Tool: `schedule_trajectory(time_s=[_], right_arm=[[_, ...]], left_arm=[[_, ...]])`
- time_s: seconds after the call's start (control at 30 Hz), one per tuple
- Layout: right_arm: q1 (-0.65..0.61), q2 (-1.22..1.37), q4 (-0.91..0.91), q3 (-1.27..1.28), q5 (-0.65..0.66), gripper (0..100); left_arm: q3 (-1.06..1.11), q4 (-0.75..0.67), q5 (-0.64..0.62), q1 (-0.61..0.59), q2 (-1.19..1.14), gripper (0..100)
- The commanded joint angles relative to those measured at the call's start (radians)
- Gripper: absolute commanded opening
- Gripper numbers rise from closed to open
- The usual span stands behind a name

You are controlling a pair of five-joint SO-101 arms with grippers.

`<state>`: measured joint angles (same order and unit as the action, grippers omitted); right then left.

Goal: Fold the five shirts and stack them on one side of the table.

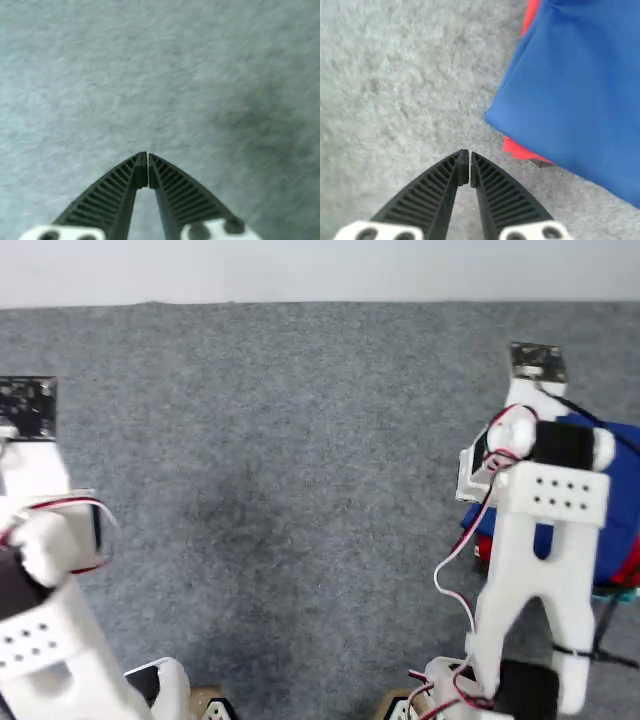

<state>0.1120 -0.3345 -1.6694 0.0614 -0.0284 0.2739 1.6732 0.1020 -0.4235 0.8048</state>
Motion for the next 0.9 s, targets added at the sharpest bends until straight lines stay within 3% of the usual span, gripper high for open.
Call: schedule_trajectory(time_s=[0.0, 0.1, 0.27, 0.53, 0.87], right_arm=[[-0.013, -0.131, 0.005, -0.005, -0.061, 0.9], [-0.012, -0.226, 0.039, 0.094, -0.098, 0.9], [-0.012, -0.45, 0.165, 0.351, -0.138, 0.9], [-0.012, -0.921, 0.433, 0.884, -0.138, 0.9], [-0.013, -1.394, 0.447, 1.352, -0.137, 0.9]], left_arm=[[0.114, -0.127, -0.224, 0.055, 0.123, 1], [0.251, -0.222, -0.348, 0.114, 0.222, 1], [0.487, -0.371, -0.408, 0.238, 0.394, 1], [0.837, -0.586, -0.443, 0.345, 0.643, 1], [1.254, -0.683, -0.396, 0.376, 0.882, 1]])
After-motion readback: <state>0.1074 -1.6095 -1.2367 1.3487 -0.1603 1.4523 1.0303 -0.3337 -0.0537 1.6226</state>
